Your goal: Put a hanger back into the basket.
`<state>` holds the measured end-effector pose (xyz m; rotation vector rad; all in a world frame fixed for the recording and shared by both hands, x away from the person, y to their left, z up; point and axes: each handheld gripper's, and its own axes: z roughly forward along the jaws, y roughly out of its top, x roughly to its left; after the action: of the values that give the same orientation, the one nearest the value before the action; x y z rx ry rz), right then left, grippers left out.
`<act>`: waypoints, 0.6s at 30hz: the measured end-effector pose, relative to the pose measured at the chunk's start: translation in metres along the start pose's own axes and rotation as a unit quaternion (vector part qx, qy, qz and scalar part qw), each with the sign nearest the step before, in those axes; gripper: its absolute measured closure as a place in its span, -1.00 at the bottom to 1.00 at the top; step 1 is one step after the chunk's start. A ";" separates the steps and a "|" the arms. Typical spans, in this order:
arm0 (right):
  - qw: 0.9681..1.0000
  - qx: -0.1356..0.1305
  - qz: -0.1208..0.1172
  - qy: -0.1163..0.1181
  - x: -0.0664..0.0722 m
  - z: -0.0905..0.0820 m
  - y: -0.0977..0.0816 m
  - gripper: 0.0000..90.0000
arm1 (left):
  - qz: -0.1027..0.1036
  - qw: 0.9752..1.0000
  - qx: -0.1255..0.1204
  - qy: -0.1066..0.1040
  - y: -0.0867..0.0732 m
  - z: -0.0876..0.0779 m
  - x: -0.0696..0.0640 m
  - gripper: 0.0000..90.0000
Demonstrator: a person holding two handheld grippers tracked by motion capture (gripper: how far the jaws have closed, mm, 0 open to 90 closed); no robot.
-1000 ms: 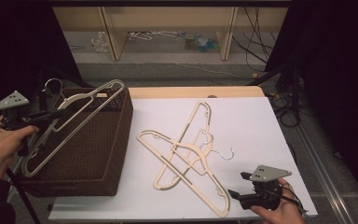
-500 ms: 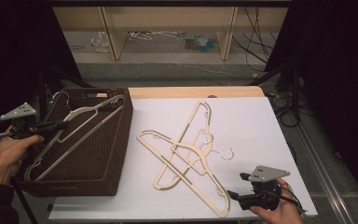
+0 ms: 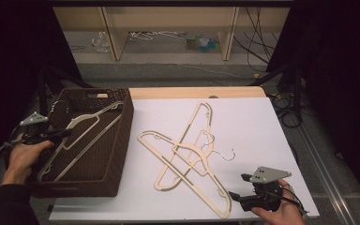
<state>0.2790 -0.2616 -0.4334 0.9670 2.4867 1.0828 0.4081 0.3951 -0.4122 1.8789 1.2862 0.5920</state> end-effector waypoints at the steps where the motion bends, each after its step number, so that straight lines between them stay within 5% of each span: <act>1: 1.000 0.001 -0.001 0.001 0.000 0.000 0.000 -0.42 | 0.000 1.000 -0.001 0.003 0.000 0.000 0.001 0.80; 3: 1.000 0.001 -0.002 0.000 0.000 0.000 0.000 -0.42 | -0.006 1.000 0.006 0.029 -0.002 0.000 0.002 0.76; 4: 1.000 0.001 -0.003 0.000 0.000 0.001 0.000 -0.42 | 0.009 0.998 0.029 0.057 -0.003 -0.001 0.004 0.60; 6: 1.000 0.000 -0.005 -0.002 0.000 0.001 0.000 -0.42 | 0.012 0.997 0.038 0.069 -0.004 -0.001 0.005 0.55; 11: 1.000 0.003 0.000 0.000 0.000 0.001 -0.001 -0.42 | -0.060 0.994 0.002 0.091 -0.003 -0.005 -0.003 -0.02; 15: 1.000 0.003 -0.001 0.000 0.000 0.002 0.000 -0.42 | -0.081 0.993 -0.030 0.075 0.003 -0.010 -0.014 -0.16; 18: 1.000 0.001 -0.001 0.001 0.001 0.003 -0.001 -0.42 | -0.087 0.994 -0.056 0.036 0.011 -0.017 -0.035 -0.25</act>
<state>0.2794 -0.2602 -0.4358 0.9657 2.4892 1.0811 0.3883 0.3665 -0.3921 1.6485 1.4174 0.6307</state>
